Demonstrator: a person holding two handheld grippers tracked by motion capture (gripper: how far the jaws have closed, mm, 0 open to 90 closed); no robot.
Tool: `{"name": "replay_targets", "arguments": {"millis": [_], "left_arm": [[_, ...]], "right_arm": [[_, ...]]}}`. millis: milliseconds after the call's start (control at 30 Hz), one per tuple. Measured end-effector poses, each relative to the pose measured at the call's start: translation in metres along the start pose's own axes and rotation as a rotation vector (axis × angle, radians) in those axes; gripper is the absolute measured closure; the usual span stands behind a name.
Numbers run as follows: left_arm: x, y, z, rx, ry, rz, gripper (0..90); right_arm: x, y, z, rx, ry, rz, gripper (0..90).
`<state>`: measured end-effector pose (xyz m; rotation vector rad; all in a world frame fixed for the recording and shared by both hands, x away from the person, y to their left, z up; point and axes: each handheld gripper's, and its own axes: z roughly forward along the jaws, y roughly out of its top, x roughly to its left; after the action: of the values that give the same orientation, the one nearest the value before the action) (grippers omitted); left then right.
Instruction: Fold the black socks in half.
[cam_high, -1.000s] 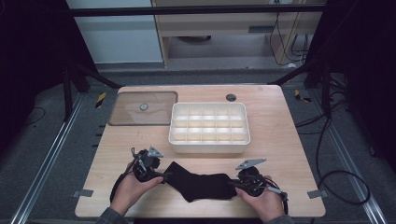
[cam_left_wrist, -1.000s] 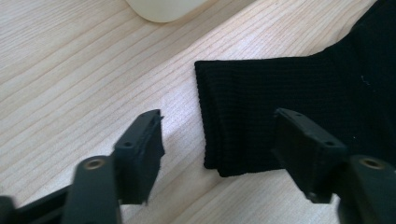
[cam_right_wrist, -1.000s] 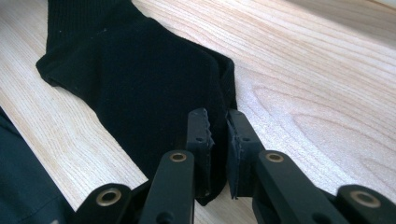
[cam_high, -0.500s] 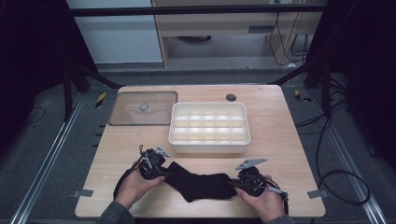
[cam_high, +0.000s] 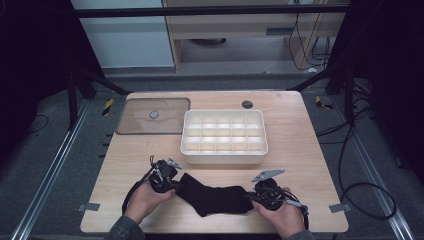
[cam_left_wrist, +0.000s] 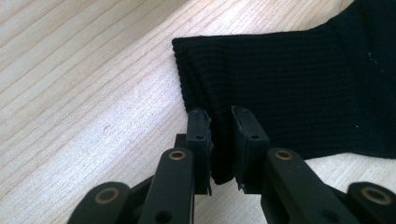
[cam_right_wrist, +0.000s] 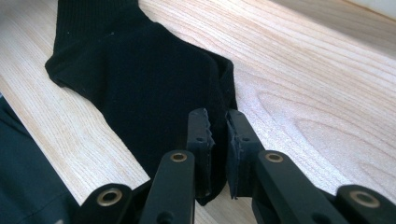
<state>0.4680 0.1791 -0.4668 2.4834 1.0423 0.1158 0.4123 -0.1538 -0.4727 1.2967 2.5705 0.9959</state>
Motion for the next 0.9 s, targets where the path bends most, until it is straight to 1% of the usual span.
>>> {"name": "replay_targets", "arguments": {"millis": [100,133,167,367,400,467,567,600,667,767,900], "left_arm": [[0.0,0.0,-0.003,-0.008,-0.006,-0.005,78.1],[0.0,0.001,-0.007,-0.011,-0.005,0.002,78.1],[0.0,0.001,-0.009,-0.013,-0.002,0.006,78.1],[-0.002,0.004,-0.02,-0.026,0.0,0.023,78.1],[-0.002,0.005,-0.022,-0.027,0.001,0.026,78.1],[-0.003,0.006,-0.026,-0.038,0.001,0.026,78.1],[-0.004,0.006,-0.029,-0.041,0.002,0.027,78.1],[-0.004,0.007,-0.034,-0.045,0.006,0.036,78.1],[-0.006,0.008,-0.039,-0.058,0.007,0.038,78.1],[-0.01,0.011,-0.046,-0.065,0.01,0.055,78.2],[-0.014,0.013,-0.052,-0.077,0.012,0.071,78.2]], "right_arm": [[0.0,0.001,-0.001,-0.003,0.0,-0.003,82.0],[0.0,0.001,-0.002,-0.003,0.002,-0.006,82.0],[0.001,0.001,-0.002,-0.004,0.002,-0.001,82.0],[0.002,0.002,-0.002,-0.008,0.003,-0.008,82.1],[0.003,0.002,-0.002,-0.006,0.002,-0.002,82.1],[0.003,0.002,-0.001,-0.006,0.003,-0.003,82.1],[0.004,0.003,0.0,-0.007,0.005,-0.011,82.1],[0.005,0.003,0.0,-0.005,0.005,-0.007,82.1],[0.006,0.004,0.002,-0.007,0.01,-0.009,82.1],[0.006,0.005,0.005,-0.02,0.022,0.002,82.1],[0.009,0.006,0.008,-0.017,0.031,0.003,82.1]]}}
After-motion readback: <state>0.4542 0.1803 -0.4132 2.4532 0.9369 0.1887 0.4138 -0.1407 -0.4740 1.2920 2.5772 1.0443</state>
